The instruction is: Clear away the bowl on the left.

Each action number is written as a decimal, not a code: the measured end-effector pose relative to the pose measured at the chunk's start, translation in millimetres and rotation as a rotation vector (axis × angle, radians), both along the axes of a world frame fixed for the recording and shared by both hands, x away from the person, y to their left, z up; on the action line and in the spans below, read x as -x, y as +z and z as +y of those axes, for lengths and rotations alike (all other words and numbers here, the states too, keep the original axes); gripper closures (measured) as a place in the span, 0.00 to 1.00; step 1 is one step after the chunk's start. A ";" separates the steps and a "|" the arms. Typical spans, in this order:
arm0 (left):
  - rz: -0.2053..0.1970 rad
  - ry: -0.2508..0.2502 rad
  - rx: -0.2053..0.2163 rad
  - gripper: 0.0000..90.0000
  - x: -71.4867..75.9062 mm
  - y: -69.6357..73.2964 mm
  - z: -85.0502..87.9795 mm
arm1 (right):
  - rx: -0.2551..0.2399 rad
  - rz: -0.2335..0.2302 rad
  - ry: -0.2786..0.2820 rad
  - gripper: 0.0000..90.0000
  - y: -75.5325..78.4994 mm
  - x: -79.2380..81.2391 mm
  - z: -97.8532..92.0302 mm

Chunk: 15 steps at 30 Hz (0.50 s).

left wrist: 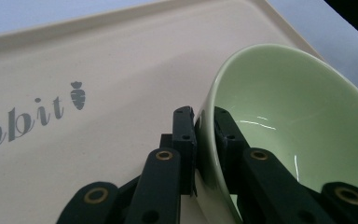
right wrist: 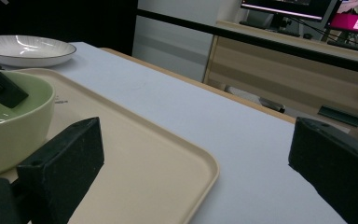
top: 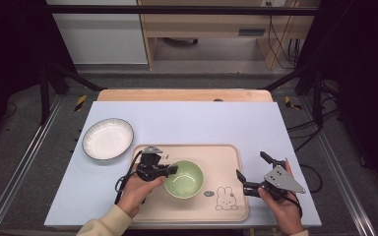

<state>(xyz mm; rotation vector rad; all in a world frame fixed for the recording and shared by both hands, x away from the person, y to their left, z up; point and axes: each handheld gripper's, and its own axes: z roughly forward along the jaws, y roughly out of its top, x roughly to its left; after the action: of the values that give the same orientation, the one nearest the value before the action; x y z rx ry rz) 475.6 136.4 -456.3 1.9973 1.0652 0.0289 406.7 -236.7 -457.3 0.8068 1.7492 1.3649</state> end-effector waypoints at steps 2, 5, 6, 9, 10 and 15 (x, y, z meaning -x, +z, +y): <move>-0.001 0.000 -0.002 0.91 0.2 0.1 -0.1 | 0.000 0.000 0.000 0.04 0.1 0.0 0.0; -0.020 -0.004 -0.001 0.91 0.2 -0.7 -1.4 | 0.000 0.000 0.000 0.04 0.1 0.1 0.0; -0.022 -0.001 0.001 0.91 0.2 -0.9 -1.6 | 0.000 0.000 0.000 0.04 0.1 0.1 0.0; -0.024 -0.006 -0.004 0.90 0.2 -0.7 -1.6 | 0.001 0.002 0.001 0.04 0.0 0.0 0.2; -0.024 -0.006 -0.004 0.90 0.2 -0.7 -1.6 | 0.001 0.002 0.001 0.04 0.0 0.0 0.2; -0.042 0.006 -0.017 0.89 2.7 2.8 -1.0 | -0.003 0.004 -0.001 0.04 -0.1 -0.2 -0.1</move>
<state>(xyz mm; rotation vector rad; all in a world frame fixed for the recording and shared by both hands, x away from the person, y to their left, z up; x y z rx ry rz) 472.9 135.5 -453.5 2.0004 1.0469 0.0830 406.9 -236.9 -457.5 0.8127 1.7502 1.3656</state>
